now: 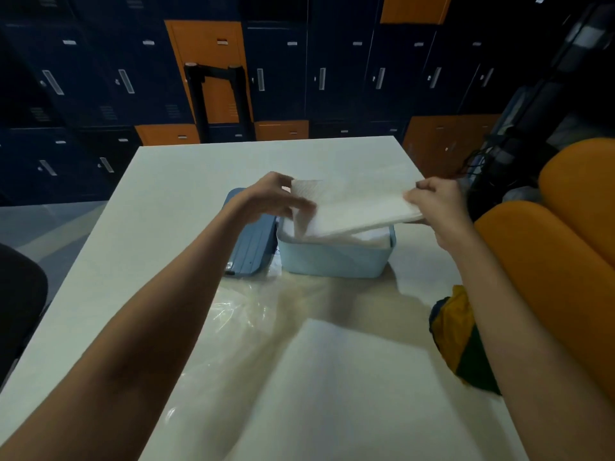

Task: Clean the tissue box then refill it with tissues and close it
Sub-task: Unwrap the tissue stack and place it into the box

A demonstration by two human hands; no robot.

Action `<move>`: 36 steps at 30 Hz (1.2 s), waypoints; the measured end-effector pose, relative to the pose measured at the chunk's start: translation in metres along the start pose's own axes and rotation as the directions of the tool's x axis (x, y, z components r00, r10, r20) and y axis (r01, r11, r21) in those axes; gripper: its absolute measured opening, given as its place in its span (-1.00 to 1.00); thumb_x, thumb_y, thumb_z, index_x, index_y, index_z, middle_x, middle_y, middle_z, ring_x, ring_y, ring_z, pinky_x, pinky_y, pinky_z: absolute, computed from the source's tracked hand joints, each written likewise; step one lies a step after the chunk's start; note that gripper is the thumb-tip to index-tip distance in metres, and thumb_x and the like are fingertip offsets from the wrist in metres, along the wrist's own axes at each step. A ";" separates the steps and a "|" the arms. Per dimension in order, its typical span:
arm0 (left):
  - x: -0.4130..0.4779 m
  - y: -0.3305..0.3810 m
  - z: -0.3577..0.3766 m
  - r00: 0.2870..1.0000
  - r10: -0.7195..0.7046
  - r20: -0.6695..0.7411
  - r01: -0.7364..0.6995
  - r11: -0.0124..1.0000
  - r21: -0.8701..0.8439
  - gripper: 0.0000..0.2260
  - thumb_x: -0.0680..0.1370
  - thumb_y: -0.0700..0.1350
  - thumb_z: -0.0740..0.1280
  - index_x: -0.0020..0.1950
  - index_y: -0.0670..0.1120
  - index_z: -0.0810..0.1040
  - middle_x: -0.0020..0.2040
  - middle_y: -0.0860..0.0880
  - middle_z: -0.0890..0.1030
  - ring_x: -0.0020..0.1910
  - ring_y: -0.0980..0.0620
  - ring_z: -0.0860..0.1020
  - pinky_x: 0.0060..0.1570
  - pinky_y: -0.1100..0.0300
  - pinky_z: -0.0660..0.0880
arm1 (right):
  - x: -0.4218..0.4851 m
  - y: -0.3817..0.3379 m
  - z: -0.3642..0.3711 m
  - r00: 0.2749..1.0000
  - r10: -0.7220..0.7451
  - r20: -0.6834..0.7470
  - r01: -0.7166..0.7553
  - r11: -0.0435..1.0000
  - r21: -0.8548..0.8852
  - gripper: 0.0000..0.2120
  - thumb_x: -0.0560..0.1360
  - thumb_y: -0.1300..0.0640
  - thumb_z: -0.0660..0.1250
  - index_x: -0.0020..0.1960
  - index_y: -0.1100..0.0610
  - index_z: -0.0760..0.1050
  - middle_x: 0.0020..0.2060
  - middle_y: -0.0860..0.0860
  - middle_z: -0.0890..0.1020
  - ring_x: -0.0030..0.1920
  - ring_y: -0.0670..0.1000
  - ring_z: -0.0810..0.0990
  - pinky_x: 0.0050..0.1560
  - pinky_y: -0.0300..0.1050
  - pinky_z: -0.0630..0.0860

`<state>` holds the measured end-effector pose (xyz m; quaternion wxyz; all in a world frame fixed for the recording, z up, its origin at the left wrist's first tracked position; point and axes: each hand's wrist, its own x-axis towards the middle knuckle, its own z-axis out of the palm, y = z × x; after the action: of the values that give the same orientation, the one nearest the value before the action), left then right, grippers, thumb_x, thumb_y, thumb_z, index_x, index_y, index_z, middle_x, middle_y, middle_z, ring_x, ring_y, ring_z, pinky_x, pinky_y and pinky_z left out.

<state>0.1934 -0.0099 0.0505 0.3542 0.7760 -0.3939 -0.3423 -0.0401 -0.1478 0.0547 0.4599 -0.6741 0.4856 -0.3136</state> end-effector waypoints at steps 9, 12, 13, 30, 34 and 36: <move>-0.007 -0.003 0.022 0.975 0.068 -0.212 0.012 0.934 0.356 -0.38 0.40 -0.12 0.54 0.36 -0.16 0.32 0.25 -0.19 0.47 0.03 -0.10 0.47 -0.02 0.10 0.49 | -0.009 0.011 0.024 0.999 -0.053 0.013 0.053 0.908 -0.415 -0.82 0.44 0.24 0.37 -0.04 0.35 0.61 -0.10 0.19 0.63 -0.14 0.17 0.59 -0.23 0.08 0.65; -0.008 -0.002 0.028 0.967 0.126 -0.222 -0.009 0.886 0.463 -0.36 0.41 -0.16 0.54 0.36 -0.17 0.26 0.20 -0.24 0.47 0.04 -0.19 0.52 0.04 0.00 0.53 | -0.009 0.013 0.025 0.998 -0.038 0.045 0.055 0.868 -0.494 -0.86 0.44 0.23 0.38 -0.05 0.30 0.61 -0.11 0.16 0.62 -0.19 0.12 0.57 -0.21 0.10 0.65; -0.008 -0.003 0.030 0.963 0.145 -0.225 -0.016 0.869 0.495 -0.37 0.41 -0.17 0.53 0.35 -0.18 0.26 0.18 -0.25 0.47 0.02 -0.20 0.53 0.04 -0.01 0.54 | -0.008 0.013 0.025 0.998 -0.034 0.058 0.059 0.856 -0.513 -0.86 0.44 0.22 0.40 -0.06 0.29 0.61 -0.11 0.16 0.63 -0.20 0.13 0.58 -0.19 0.11 0.65; -0.010 -0.018 0.020 0.957 0.145 -0.251 0.012 0.844 0.536 -0.76 0.50 -0.40 0.27 0.12 -0.23 0.57 0.06 -0.21 0.58 -0.04 -0.18 0.56 -0.11 0.03 0.55 | -0.012 0.010 0.035 0.987 -0.119 0.109 0.161 0.711 -0.685 -0.80 0.46 0.22 0.44 0.07 0.24 0.60 0.03 0.19 0.63 0.01 0.19 0.60 -0.16 -0.11 0.43; -0.013 -0.026 0.019 0.964 0.120 -0.236 0.021 0.854 0.521 -0.71 0.43 -0.41 0.35 0.10 -0.17 0.56 0.05 -0.19 0.57 -0.08 -0.16 0.56 -0.08 -0.02 0.60 | -0.010 0.006 0.034 0.989 -0.085 0.121 0.145 0.711 -0.688 -0.77 0.44 0.15 0.48 0.05 0.21 0.59 0.03 0.17 0.63 0.00 0.19 0.59 -0.17 -0.09 0.38; -0.013 -0.025 0.022 0.945 0.202 -0.257 -0.012 0.806 0.592 -0.73 0.48 -0.36 0.36 0.16 -0.19 0.52 0.11 -0.20 0.54 -0.08 -0.17 0.56 -0.04 -0.05 0.60 | -0.009 0.001 0.029 0.988 -0.108 0.106 0.152 0.700 -0.698 -0.72 0.44 0.13 0.47 0.10 0.20 0.53 0.05 0.16 0.60 0.01 0.18 0.57 -0.17 -0.08 0.38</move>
<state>0.1785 0.0062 0.0223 0.1753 0.8666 -0.4633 -0.0594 -0.0180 -0.1303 0.0430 0.1586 -0.8395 0.5063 -0.1170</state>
